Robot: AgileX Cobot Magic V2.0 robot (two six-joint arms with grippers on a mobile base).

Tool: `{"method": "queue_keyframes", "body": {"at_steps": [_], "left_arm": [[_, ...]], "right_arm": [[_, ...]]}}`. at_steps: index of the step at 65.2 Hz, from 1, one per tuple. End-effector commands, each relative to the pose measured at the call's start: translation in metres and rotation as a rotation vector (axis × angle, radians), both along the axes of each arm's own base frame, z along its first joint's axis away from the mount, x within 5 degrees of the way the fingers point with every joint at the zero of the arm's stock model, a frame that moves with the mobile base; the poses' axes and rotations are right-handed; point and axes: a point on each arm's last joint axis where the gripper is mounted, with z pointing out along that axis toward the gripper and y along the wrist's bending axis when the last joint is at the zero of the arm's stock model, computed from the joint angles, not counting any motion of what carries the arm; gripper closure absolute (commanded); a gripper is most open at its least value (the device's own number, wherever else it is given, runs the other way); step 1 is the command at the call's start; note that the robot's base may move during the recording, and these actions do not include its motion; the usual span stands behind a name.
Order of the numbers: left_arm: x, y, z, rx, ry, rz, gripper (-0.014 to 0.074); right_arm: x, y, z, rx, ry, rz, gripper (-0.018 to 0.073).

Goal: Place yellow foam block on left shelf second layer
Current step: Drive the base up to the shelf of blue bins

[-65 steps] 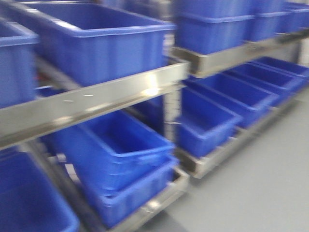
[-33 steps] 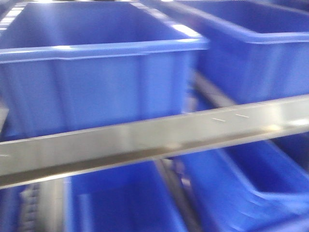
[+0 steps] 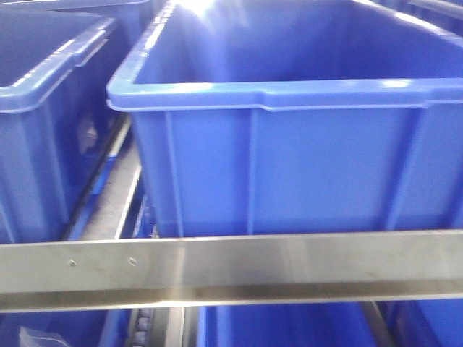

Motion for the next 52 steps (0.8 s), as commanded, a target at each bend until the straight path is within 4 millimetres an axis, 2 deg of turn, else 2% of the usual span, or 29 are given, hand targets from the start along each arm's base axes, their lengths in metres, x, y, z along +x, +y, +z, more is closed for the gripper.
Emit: {"method": "queue_keyframes", "body": {"at_steps": [1, 52], "left_arm": [[0.0001, -0.0022, -0.0004, -0.007, -0.071, -0.026, 0.0460], [0.0001, -0.0022, -0.0004, -0.007, -0.071, -0.026, 0.0460]], "right_arm": [[-0.0018, 0.0007, 0.0172, 0.042, -0.102, 0.017, 0.0251], [-0.0018, 0.0007, 0.0172, 0.042, -0.102, 0.017, 0.0251]]}}
